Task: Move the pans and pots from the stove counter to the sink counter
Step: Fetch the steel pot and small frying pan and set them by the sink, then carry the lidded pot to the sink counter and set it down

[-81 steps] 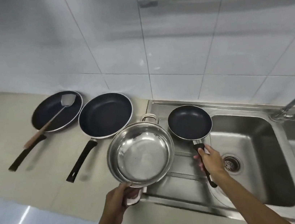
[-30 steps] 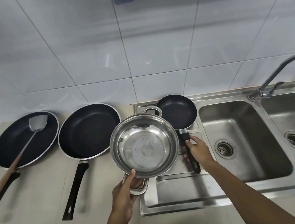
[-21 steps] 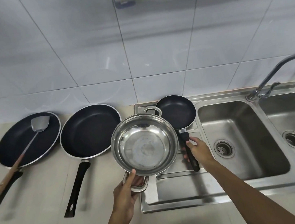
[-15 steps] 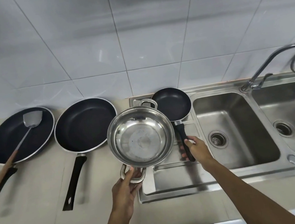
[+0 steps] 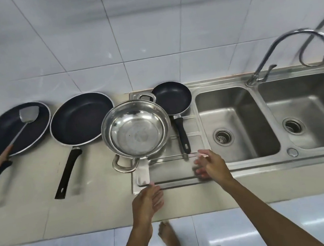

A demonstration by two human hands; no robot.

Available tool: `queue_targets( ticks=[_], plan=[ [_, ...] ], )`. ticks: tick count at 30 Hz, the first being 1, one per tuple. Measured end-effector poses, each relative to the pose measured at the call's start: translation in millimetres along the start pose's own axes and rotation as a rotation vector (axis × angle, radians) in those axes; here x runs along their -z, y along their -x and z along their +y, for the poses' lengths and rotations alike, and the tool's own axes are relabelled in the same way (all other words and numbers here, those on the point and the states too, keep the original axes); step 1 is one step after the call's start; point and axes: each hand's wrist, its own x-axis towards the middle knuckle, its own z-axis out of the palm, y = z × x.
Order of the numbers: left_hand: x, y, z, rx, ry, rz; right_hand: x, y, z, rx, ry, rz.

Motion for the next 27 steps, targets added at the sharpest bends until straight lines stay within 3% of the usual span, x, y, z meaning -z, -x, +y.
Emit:
queue_targets(
  ticks=[5,10,14,16,19,27],
  plan=[
    [-70,44,-41,-0.135,-0.266,0.001,66,55,16,0.26,0.327,-0.002],
    [-169,93,-97,-0.479,-0.864,-0.201,171,136,58,0.411,0.64,0.094],
    [-259,126,-146,-0.849,-1.282,-0.395,261,189,92,0.514,0.927,0.314],
    [-296,137,-165,-1.091,-1.522,-0.454,299,207,103,0.489,1.029,0.382],
    [-359,153,-188,-1.302,-1.684,-0.568,359,232,120,0.404,1.109,0.509],
    [-534,193,-239,-1.583,-1.743,-0.912,504,267,155,-0.001,1.108,0.689]
  ],
)
